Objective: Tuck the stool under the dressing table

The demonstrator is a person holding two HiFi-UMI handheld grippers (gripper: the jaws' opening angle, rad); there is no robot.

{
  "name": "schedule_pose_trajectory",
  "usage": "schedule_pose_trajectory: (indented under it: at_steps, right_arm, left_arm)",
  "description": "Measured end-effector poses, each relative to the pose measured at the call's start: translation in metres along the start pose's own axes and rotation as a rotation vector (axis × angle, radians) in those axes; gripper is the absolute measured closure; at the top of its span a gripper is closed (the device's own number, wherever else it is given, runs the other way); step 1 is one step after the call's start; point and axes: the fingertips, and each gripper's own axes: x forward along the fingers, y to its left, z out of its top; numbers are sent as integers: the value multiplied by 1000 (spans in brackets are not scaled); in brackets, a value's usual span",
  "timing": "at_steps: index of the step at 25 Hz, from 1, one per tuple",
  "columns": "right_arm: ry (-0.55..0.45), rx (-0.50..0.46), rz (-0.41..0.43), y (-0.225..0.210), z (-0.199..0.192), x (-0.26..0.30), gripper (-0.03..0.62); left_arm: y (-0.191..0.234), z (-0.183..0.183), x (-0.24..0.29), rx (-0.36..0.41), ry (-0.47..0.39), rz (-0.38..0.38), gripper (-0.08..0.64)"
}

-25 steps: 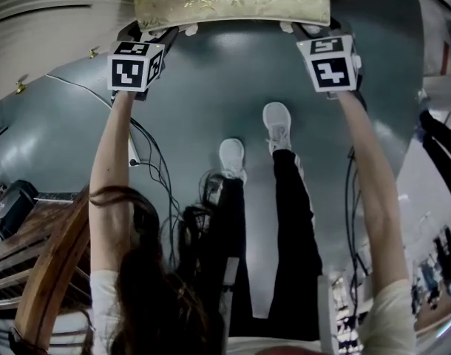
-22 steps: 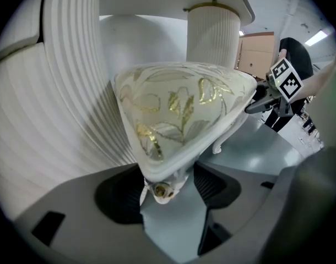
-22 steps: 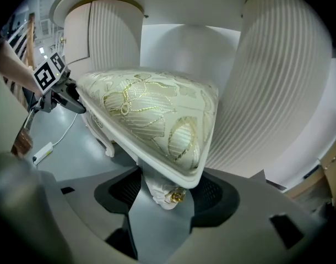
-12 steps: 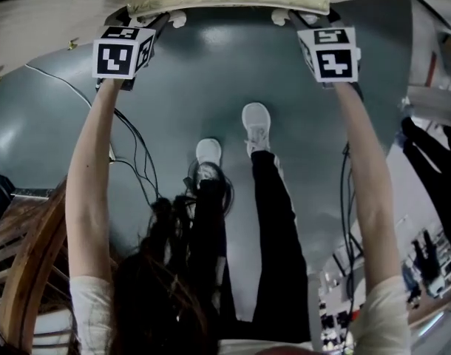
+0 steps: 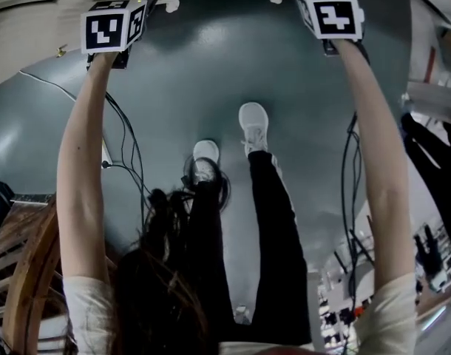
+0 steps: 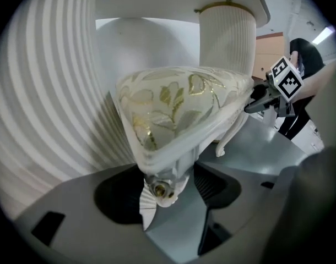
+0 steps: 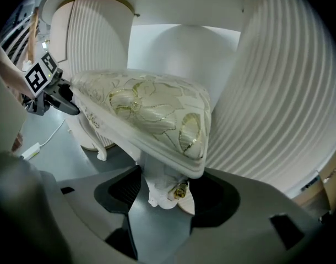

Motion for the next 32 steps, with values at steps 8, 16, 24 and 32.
schedule_pose_trajectory:
  at_steps: [8, 16, 24, 32]
  right_arm:
    - [-28, -6, -3, -5, 9, 10, 321]
    - [-29, 18, -67, -4, 0, -9, 321]
    - [-33, 158, -61, 8, -9, -50, 355]
    - [-81, 182, -7, 45, -3, -132, 589]
  left_arm:
    - [11, 12, 5, 9, 47, 23, 275]
    - [5, 11, -9, -90, 10, 119, 275]
    - [-25, -2, -46, -240, -34, 131, 500]
    - [-87, 11, -130, -439, -164, 94, 554]
